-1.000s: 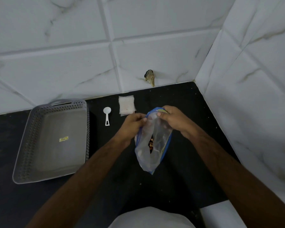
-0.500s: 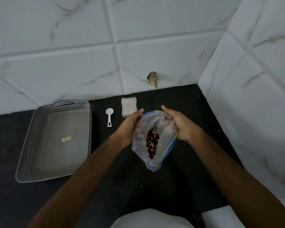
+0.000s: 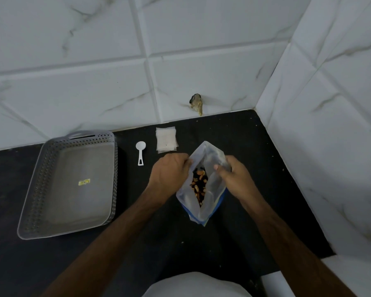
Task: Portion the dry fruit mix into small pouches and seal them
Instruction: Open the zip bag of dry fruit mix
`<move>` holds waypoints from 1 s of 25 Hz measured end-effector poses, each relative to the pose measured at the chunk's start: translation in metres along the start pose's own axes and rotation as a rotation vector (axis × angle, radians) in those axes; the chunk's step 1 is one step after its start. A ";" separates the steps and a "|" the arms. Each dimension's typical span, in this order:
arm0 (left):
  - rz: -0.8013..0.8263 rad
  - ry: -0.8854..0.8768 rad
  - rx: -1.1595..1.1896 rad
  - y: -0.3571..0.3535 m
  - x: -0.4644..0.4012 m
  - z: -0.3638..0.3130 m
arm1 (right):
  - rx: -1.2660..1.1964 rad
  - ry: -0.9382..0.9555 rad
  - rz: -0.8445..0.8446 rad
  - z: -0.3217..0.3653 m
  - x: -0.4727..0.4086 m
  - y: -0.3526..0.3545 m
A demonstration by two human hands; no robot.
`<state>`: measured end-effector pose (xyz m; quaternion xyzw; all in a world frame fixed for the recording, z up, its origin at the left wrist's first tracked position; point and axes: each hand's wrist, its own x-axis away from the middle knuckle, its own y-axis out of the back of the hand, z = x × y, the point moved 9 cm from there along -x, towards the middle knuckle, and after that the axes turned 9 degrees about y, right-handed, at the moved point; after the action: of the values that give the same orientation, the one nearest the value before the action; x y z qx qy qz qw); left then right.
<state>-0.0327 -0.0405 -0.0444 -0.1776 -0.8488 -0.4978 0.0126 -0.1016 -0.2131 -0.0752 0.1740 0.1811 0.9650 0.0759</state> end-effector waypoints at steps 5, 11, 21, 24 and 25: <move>0.321 0.451 0.994 -0.038 0.008 0.036 | -0.090 0.044 -0.004 0.012 0.004 0.003; 0.378 0.452 1.046 -0.051 0.011 0.039 | 0.014 0.094 0.034 0.015 -0.015 0.002; 0.032 -0.044 0.329 0.005 -0.036 -0.011 | -0.461 -0.227 0.175 0.007 -0.033 -0.023; 0.113 0.020 0.211 -0.009 -0.038 -0.001 | -0.395 -0.225 0.171 -0.003 -0.038 -0.019; 0.136 0.031 0.188 -0.011 -0.037 0.000 | -0.389 -0.180 0.205 0.000 -0.040 -0.018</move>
<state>-0.0014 -0.0560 -0.0613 -0.2251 -0.8774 -0.4168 0.0763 -0.0631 -0.2045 -0.0944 0.2591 -0.0344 0.9649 0.0254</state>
